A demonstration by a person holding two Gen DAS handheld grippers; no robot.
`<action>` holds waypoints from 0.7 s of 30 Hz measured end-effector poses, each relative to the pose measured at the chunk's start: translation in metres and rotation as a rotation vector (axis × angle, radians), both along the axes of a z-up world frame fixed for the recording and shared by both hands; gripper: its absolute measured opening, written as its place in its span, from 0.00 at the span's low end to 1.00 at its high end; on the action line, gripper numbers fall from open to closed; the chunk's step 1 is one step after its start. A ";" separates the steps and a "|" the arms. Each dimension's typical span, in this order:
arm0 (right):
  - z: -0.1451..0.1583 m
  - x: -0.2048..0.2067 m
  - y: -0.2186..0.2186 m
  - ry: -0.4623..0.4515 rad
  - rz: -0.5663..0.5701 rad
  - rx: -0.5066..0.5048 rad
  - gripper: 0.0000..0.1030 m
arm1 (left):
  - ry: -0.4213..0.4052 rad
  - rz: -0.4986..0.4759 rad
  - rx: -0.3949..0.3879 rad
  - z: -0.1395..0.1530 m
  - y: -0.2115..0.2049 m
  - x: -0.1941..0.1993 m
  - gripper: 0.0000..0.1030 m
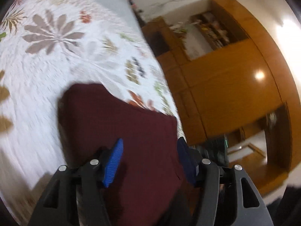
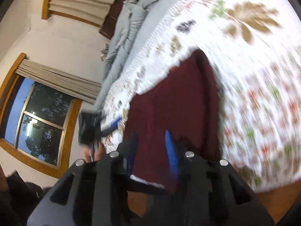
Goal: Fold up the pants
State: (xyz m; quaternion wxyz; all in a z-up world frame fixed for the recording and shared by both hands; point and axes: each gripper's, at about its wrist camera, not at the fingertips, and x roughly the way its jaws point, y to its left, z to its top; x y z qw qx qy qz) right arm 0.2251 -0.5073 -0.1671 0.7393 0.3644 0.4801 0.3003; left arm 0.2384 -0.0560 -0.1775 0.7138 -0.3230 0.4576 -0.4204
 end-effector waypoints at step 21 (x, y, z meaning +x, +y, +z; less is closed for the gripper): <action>-0.007 0.010 0.041 0.034 0.227 0.045 0.39 | 0.069 0.047 -0.115 -0.014 0.014 -0.030 0.75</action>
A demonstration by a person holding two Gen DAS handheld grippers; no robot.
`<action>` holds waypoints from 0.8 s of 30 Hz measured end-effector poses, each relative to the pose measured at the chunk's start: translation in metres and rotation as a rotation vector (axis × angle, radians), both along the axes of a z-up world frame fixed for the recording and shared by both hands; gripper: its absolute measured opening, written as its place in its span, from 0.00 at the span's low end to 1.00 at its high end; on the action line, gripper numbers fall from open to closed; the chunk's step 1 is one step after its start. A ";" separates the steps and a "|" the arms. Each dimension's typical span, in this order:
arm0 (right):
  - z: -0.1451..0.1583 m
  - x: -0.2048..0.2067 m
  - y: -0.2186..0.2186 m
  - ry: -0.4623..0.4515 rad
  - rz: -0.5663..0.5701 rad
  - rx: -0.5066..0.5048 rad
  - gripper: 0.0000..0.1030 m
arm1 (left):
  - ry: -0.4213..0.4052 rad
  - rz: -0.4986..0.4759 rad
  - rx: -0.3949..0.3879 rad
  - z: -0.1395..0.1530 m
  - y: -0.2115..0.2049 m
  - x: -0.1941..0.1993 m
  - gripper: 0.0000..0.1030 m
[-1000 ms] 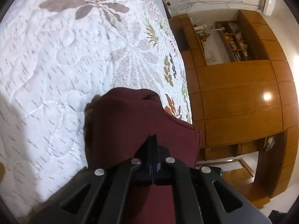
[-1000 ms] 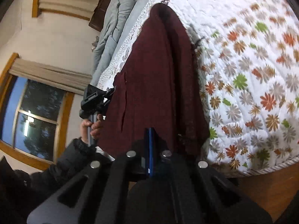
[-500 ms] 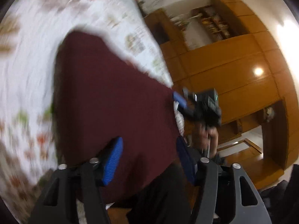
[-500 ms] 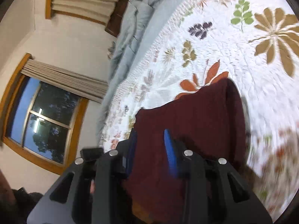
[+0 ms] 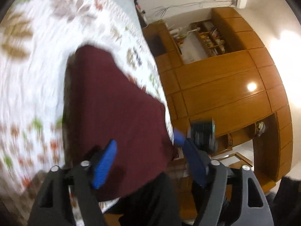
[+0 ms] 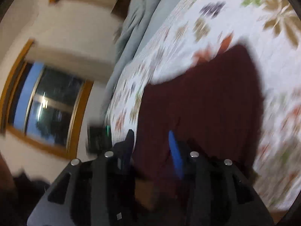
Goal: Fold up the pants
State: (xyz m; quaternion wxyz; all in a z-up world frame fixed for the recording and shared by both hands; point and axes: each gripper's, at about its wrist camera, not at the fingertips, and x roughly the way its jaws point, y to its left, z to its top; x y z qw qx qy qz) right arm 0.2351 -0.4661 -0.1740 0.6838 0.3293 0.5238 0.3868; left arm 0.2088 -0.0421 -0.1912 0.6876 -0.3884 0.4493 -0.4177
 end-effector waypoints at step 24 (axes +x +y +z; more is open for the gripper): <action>-0.001 0.048 0.093 0.023 0.079 -0.092 0.46 | 0.158 0.032 -0.042 -0.066 0.026 0.090 0.51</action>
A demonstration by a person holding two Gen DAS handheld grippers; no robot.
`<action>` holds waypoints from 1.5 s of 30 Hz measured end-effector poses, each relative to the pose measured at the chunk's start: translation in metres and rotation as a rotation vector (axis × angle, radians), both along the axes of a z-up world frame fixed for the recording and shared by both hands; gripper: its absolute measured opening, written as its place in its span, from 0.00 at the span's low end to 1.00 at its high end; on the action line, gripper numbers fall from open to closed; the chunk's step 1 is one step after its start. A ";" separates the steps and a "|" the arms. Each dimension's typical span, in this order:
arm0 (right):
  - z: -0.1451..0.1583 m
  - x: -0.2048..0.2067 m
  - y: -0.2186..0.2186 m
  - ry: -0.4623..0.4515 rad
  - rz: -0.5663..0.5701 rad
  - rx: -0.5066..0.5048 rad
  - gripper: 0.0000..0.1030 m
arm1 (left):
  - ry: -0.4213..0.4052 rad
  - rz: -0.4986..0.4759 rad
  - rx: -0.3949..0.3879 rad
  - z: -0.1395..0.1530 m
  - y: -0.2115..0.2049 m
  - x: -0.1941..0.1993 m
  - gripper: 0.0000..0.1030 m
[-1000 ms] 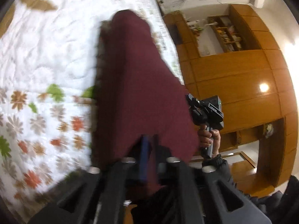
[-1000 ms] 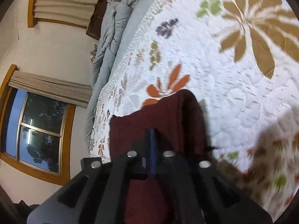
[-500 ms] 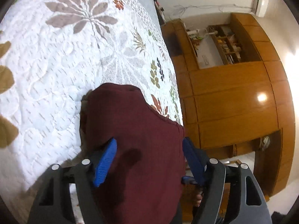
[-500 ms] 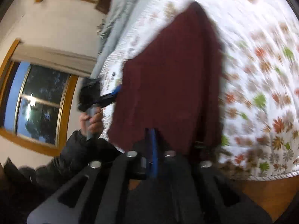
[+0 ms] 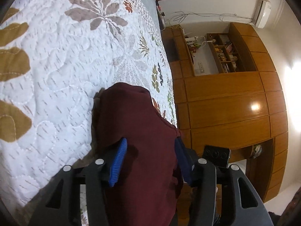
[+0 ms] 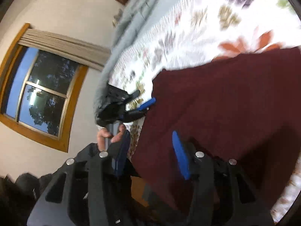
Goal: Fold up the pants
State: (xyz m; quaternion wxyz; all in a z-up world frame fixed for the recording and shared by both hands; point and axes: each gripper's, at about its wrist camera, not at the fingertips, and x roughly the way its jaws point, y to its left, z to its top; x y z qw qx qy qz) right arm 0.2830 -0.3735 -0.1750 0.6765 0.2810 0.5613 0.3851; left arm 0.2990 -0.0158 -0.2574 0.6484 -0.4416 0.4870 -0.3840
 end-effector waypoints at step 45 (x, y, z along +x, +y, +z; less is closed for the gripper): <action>-0.061 0.027 -0.065 0.223 0.020 -0.171 0.94 | 0.171 -0.259 0.044 0.002 -0.016 -0.035 0.96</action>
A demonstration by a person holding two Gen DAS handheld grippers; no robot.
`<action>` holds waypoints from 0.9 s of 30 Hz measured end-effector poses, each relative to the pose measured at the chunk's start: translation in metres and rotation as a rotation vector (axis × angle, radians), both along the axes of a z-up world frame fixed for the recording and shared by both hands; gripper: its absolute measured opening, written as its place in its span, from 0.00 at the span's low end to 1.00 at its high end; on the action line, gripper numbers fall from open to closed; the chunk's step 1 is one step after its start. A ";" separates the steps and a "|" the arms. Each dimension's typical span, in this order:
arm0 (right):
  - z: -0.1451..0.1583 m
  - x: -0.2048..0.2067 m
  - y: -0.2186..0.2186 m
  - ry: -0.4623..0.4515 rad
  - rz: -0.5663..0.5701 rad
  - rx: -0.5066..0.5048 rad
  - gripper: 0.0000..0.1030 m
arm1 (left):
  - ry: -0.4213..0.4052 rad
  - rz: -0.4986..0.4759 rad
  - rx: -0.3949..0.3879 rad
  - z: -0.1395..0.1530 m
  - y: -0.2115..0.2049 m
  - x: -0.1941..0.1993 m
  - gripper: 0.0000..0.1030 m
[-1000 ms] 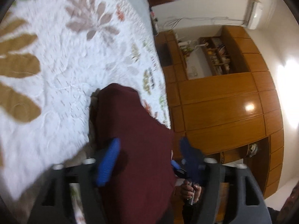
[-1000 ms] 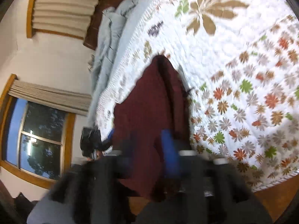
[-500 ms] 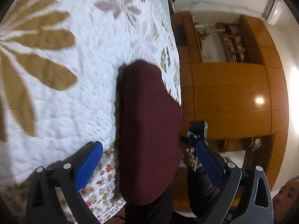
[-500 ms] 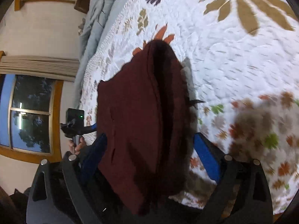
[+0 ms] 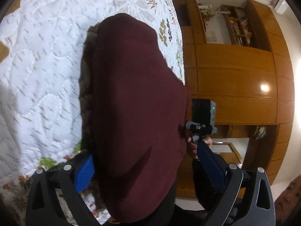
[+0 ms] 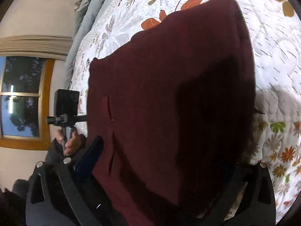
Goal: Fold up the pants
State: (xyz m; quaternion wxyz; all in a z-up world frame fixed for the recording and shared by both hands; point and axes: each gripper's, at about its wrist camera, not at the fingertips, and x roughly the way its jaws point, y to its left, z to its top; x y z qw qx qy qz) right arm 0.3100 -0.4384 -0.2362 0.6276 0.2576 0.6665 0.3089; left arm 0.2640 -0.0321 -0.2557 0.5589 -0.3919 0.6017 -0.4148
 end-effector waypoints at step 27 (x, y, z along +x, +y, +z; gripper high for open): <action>0.026 -0.015 0.020 -0.052 -0.081 0.088 0.42 | -0.102 0.043 0.148 0.027 -0.012 -0.002 0.21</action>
